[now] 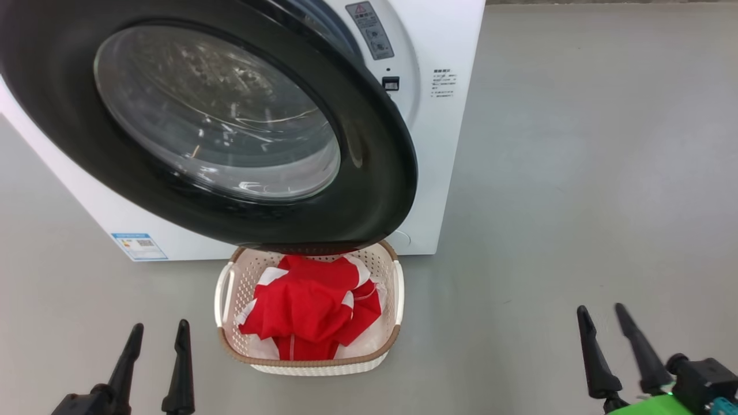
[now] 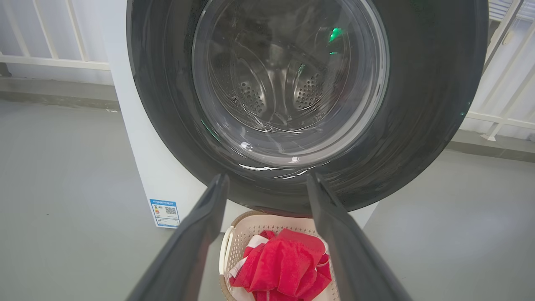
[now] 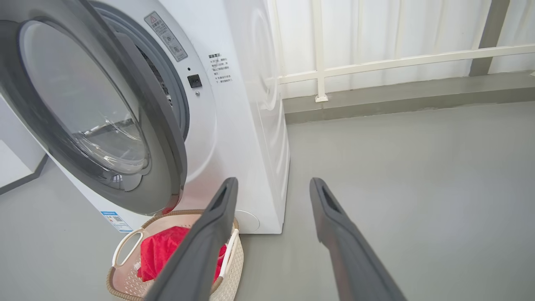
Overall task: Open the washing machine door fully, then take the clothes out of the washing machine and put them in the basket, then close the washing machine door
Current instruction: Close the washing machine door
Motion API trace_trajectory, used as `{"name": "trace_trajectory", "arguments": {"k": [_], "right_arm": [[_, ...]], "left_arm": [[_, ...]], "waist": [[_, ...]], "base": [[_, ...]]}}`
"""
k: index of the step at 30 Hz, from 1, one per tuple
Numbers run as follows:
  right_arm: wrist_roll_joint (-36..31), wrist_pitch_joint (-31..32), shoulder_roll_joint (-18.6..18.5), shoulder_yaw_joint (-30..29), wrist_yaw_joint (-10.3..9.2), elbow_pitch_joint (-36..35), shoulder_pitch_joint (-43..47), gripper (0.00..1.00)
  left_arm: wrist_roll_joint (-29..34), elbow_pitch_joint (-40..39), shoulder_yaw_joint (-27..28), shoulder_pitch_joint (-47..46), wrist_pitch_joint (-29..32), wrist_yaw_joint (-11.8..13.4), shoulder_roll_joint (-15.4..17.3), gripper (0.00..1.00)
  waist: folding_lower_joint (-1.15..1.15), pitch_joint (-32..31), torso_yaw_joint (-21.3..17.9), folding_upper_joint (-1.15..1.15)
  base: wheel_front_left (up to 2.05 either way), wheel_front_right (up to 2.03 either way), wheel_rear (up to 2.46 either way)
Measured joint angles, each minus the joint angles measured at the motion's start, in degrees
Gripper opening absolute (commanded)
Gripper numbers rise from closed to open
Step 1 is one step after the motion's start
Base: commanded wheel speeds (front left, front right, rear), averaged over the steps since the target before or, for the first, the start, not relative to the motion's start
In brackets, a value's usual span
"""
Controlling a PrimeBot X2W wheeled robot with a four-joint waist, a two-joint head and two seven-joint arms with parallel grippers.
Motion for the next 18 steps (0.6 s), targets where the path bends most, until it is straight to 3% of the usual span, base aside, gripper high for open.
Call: {"name": "trace_trajectory", "arguments": {"k": [18], "right_arm": [[0.68,0.00,-0.11,8.27,0.00,3.08,-12.11,0.00]], "left_arm": [[-1.24,-0.15,-1.53,0.01,0.01,0.00,-0.77,1.00]], "waist": [[0.00,0.42,6.33,0.00]], "base": [[0.00,0.00,0.00]]}}
